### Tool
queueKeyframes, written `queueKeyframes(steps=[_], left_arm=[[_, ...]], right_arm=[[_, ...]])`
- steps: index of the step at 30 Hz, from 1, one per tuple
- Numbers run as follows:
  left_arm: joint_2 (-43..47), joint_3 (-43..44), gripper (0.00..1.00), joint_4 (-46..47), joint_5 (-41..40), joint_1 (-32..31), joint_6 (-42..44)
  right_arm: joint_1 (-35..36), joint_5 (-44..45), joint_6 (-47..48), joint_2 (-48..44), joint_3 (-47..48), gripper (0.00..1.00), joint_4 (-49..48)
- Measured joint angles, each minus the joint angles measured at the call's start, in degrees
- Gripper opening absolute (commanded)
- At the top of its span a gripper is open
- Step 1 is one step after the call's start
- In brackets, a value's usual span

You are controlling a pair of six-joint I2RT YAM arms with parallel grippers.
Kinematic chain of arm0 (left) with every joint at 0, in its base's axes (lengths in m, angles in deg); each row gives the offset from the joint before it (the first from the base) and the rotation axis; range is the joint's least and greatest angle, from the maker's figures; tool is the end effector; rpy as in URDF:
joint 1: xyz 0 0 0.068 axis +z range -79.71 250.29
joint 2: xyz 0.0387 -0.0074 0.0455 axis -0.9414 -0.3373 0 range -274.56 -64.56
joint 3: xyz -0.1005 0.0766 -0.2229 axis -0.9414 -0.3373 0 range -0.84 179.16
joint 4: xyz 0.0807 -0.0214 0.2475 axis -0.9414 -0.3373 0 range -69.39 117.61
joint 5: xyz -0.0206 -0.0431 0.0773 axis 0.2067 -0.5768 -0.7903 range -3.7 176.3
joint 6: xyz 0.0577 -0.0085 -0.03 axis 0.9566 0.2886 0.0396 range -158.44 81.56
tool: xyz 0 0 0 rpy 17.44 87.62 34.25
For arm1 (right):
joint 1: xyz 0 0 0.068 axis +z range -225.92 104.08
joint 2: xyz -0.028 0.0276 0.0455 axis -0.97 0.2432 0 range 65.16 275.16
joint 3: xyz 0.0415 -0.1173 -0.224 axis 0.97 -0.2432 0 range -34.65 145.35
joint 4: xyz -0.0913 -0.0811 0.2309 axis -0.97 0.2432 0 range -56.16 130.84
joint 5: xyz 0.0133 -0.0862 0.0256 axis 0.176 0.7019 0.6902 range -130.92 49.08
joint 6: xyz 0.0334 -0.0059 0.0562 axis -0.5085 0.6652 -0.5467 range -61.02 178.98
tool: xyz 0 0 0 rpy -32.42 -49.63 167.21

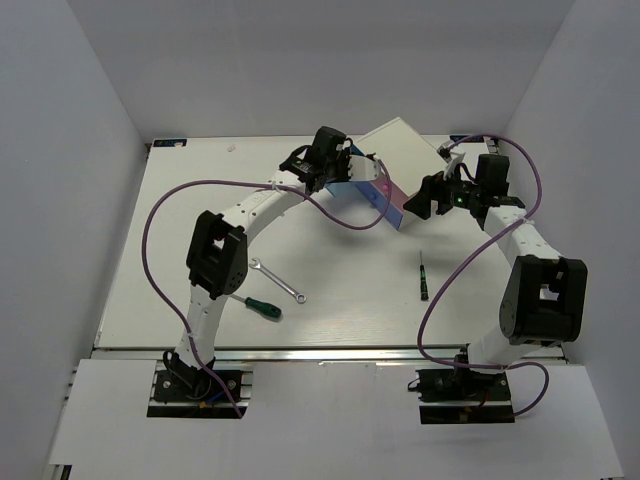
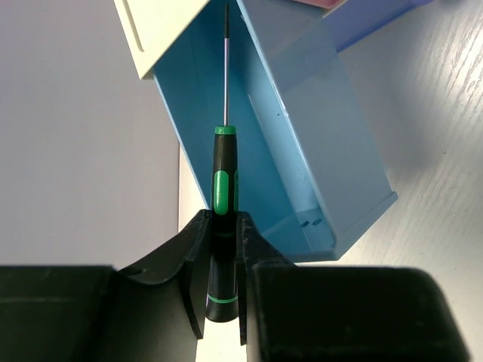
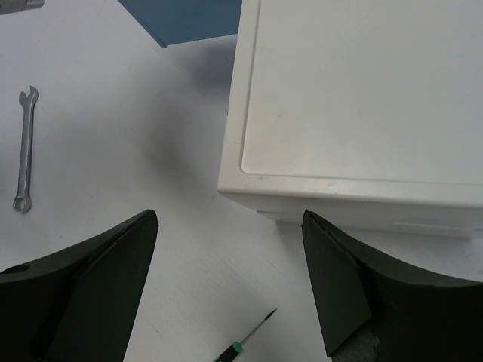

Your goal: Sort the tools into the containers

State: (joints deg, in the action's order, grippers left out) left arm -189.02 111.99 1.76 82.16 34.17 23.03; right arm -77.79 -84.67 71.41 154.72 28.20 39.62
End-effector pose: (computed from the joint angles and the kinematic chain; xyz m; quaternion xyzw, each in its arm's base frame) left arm 0.4149 -0.2982 0.2501 0.6637 0.6024 0.1287 0.4243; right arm 0.3585 0.0241 0.2442 -0.2533 0.7936 0.2685 0.4836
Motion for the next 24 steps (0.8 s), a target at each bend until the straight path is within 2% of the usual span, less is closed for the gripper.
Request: queueKeyframes(steps=[4,7,11,24], left_arm=[[0.0,0.0,0.32,0.1,0.0,0.0,0.0],[0.0,0.0,0.54,0.2,0.1,0.0,0.2],[0.0,0.2,0.62,1.4,0.2,0.0,0.0],[0.0,2.5,0.66,4.1,-1.3,-0.1,-2.6]], right_arm=[[0.0,0.0,0.0,-0.1,0.0,0.82,0.0],[0.0,0.0,0.0,-0.1,0.0,0.83,0.0],[0.0,-0.2,0.0,-0.1,0.0,0.83,0.0],[0.0,-0.2,0.0,-0.1,0.0,0.83,0.0]])
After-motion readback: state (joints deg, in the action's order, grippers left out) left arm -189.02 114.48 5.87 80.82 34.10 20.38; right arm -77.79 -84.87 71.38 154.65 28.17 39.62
